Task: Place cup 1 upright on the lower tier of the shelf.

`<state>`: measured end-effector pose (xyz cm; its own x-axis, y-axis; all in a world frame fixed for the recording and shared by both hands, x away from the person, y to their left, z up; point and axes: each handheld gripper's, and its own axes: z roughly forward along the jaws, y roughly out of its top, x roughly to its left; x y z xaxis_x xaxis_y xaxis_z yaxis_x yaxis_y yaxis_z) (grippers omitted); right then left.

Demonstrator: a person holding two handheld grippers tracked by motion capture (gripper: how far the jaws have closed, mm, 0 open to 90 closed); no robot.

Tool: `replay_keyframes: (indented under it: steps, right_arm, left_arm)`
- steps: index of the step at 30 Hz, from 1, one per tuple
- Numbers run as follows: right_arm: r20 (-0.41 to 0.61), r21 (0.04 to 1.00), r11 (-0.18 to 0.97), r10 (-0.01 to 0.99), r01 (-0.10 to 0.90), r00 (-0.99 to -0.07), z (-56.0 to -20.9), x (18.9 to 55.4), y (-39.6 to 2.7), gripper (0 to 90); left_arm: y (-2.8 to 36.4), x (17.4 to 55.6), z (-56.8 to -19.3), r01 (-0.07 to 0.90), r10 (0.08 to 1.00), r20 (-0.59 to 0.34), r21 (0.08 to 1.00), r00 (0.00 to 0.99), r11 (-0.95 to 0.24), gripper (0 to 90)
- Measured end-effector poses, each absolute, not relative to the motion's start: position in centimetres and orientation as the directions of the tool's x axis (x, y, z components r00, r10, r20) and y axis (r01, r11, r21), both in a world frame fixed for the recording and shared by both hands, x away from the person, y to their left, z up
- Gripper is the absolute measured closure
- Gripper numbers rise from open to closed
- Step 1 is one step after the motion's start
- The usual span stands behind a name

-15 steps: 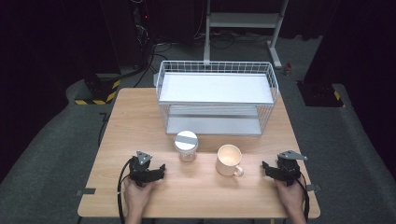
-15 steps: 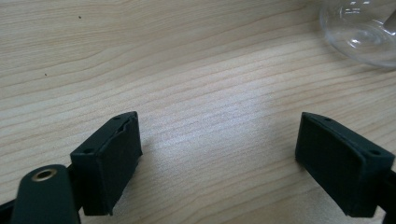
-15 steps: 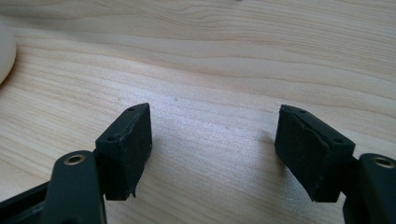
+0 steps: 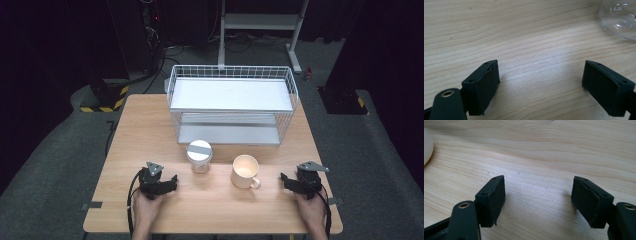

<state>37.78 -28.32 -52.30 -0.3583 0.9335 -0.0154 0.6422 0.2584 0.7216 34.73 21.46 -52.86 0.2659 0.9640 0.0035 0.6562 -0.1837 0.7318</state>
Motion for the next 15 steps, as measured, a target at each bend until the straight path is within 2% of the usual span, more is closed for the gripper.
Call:
replay_keyframes:
  steps: [15]
  right_arm:
    - [-0.019,0.721,0.266,0.931,0.640,-0.365,-52.30,37.69,-28.30,27.9]
  left_arm:
    - [21.80,34.45,-52.83,0.648,0.955,-0.046,0.744,0.292,-0.163,15.5]
